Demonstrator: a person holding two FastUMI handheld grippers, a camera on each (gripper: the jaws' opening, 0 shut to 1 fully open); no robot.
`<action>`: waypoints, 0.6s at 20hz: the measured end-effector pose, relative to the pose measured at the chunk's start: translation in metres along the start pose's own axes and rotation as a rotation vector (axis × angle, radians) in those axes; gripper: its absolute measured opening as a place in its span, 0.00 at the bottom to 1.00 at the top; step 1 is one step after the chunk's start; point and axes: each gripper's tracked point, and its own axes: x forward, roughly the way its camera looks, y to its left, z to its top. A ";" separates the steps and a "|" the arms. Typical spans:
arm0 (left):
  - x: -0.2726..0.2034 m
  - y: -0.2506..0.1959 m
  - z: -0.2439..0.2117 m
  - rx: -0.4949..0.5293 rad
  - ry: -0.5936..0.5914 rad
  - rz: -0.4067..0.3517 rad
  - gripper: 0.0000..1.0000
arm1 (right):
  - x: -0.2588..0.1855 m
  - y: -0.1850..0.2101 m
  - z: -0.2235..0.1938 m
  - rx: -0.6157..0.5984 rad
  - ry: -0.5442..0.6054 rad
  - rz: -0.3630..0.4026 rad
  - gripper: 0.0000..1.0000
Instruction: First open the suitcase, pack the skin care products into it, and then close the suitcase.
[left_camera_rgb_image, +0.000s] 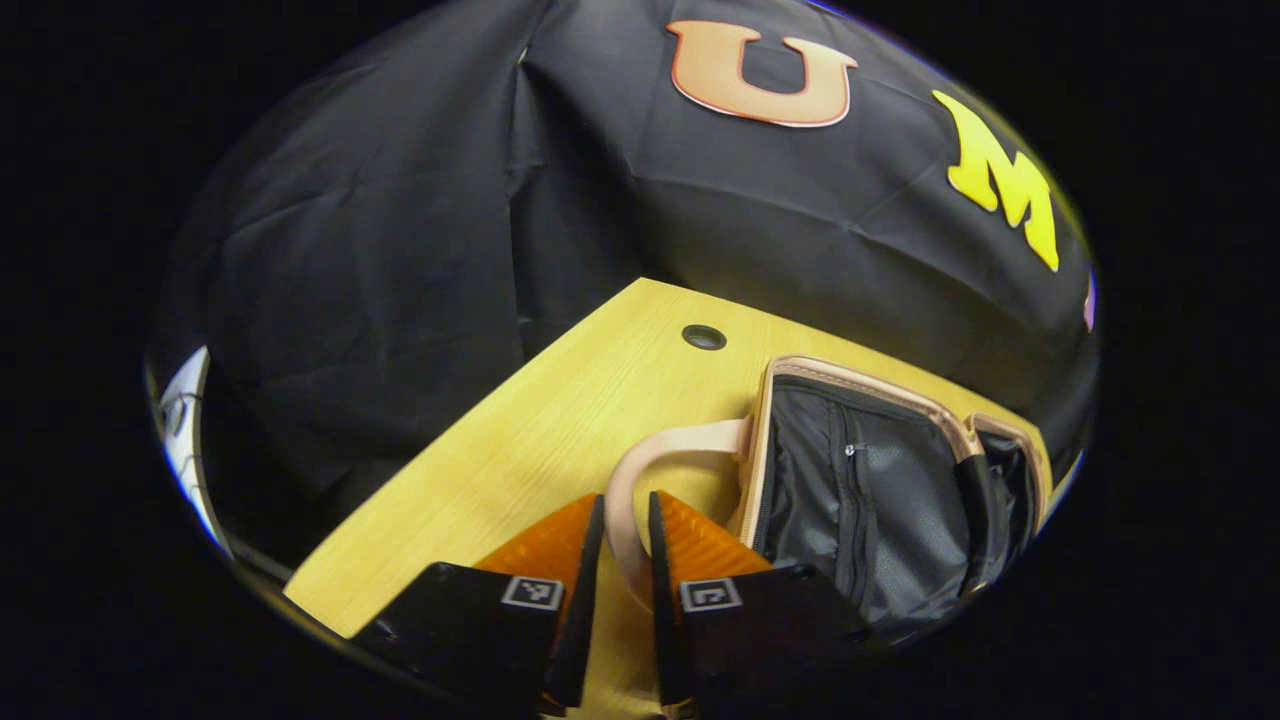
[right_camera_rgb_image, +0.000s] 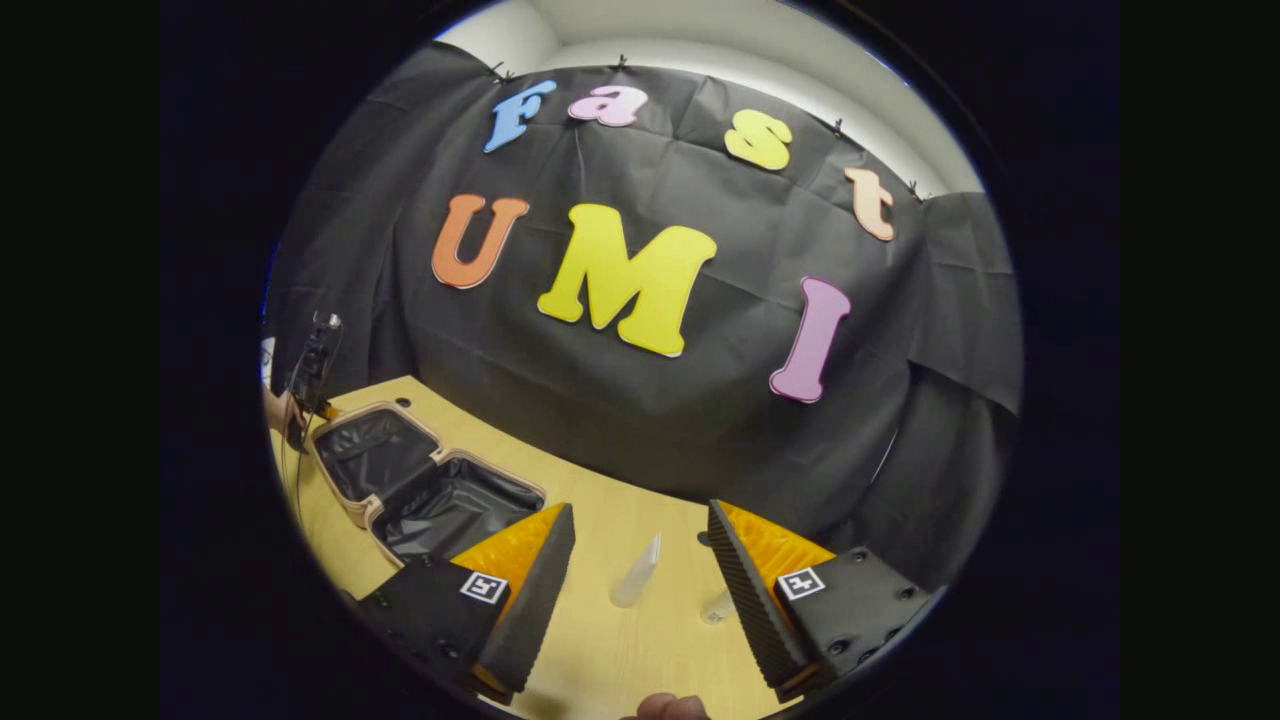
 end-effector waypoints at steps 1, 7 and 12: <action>-0.004 -0.003 0.008 0.006 -0.013 -0.011 0.41 | 0.002 0.000 -0.001 0.008 0.001 0.001 0.80; -0.075 -0.032 0.065 0.012 -0.179 0.007 0.98 | 0.010 -0.009 -0.004 0.073 -0.019 0.022 0.79; -0.156 -0.118 0.108 0.105 -0.332 0.003 0.98 | 0.013 -0.034 -0.011 0.131 -0.045 0.043 0.79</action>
